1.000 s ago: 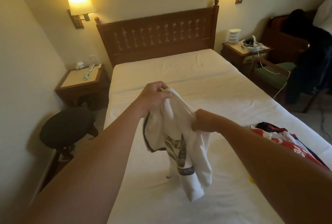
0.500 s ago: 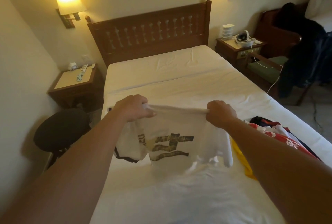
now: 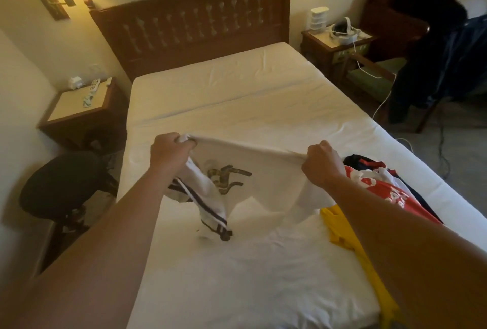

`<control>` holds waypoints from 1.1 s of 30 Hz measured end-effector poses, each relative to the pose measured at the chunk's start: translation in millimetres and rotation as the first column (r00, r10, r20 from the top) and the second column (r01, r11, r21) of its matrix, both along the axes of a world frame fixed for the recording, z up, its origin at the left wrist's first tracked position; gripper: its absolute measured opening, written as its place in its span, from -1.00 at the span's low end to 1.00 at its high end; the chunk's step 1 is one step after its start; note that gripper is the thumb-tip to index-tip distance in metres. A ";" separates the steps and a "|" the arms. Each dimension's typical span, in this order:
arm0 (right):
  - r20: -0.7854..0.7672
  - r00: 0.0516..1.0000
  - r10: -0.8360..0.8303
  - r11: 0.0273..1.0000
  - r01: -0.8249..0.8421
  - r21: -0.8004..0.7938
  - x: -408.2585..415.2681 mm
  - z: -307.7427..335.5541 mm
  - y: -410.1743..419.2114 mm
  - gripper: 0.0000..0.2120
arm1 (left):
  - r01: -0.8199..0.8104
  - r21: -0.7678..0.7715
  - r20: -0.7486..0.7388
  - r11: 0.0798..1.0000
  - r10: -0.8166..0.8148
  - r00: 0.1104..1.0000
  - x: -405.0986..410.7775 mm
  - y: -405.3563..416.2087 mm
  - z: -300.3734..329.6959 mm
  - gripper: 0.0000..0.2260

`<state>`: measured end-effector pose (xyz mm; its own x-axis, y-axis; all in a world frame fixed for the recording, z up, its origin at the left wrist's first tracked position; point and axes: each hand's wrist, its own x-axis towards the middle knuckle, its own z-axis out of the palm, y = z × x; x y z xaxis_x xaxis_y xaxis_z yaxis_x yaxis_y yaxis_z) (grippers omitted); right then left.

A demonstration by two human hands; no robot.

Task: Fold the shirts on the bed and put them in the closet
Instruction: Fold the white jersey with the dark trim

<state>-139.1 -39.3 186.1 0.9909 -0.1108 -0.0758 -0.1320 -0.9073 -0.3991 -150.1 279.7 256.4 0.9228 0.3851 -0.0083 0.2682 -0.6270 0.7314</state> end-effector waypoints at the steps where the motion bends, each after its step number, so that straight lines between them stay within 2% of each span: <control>1: 0.000 1.000 -0.004 1.000 0.004 0.013 0.3 -1.6 -4.8 -0.86 | -0.028 -0.083 0.007 0.996 0.029 1.000 0.1 -4.9 -3.1 -0.63; 5: -0.039 0.996 -0.085 0.967 0.092 0.240 4.9 1.4 -20.3 -0.79 | -0.070 -0.252 -0.019 0.965 0.068 0.998 -5.9 -25.4 -12.3 -0.78; 8: -0.025 0.994 -0.104 0.907 0.105 0.408 7.7 13.0 -19.5 -0.67 | -0.084 -0.271 -0.027 0.959 0.079 0.996 -10.7 -33.0 -13.5 -0.63; 10: 0.001 0.995 -0.096 0.883 0.085 0.461 6.6 21.2 -14.2 -0.66 | -0.093 -0.263 -0.012 0.960 0.093 0.996 -16.6 -34.0 -10.5 -0.57; 12: 0.031 0.998 -0.045 0.910 0.029 0.413 2.7 28.8 -6.1 -0.73 | -0.092 -0.214 -0.002 0.972 0.093 0.996 -23.7 -29.2 -5.0 -0.58; 15: 0.048 0.986 0.162 0.971 -0.168 0.172 -9.0 37.6 5.3 -0.78 | -0.068 -0.028 -0.002 0.997 0.068 0.998 -40.5 -15.7 5.0 -0.65; 18: -0.025 0.948 0.316 0.947 -0.317 -0.060 -27.1 43.0 15.1 -0.72 | -0.039 0.123 0.005 0.992 0.039 0.999 -69.4 9.9 5.7 -0.66; 20: -0.049 0.944 0.325 0.931 -0.329 -0.161 -45.3 42.8 25.2 -0.74 | -0.017 0.227 -0.020 0.974 0.022 1.000 -94.9 34.4 -1.2 -0.67; 24: 0.000 0.962 0.275 0.939 -0.268 -0.213 -90.3 36.7 59.6 -0.79 | 0.018 0.354 -0.098 0.935 0.019 0.995 -151.0 77.0 -14.4 -0.70; 28: 0.000 0.972 0.236 0.942 -0.228 -0.247 -132.8 30.3 93.4 -0.80 | 0.039 0.236 -0.172 0.971 0.002 0.985 -204.5 110.1 -22.9 -0.68; 30: 0.016 0.977 0.214 0.946 -0.203 -0.252 -153.1 30.6 106.2 -0.81 | 0.042 0.175 -0.214 0.984 -0.004 0.977 -227.0 129.2 -25.8 -0.56; 33: 0.007 0.985 0.170 0.961 -0.164 -0.224 -180.6 31.1 116.9 -0.82 | 0.153 0.126 -0.306 0.980 -0.108 0.946 -257.5 152.0 -20.5 -0.56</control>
<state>-319.7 77.6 217.1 0.9981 0.0456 -0.0416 0.0371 -0.9818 -0.1864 -407.6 431.7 235.9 0.9294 0.2788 -0.2418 0.3672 -0.7650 0.5291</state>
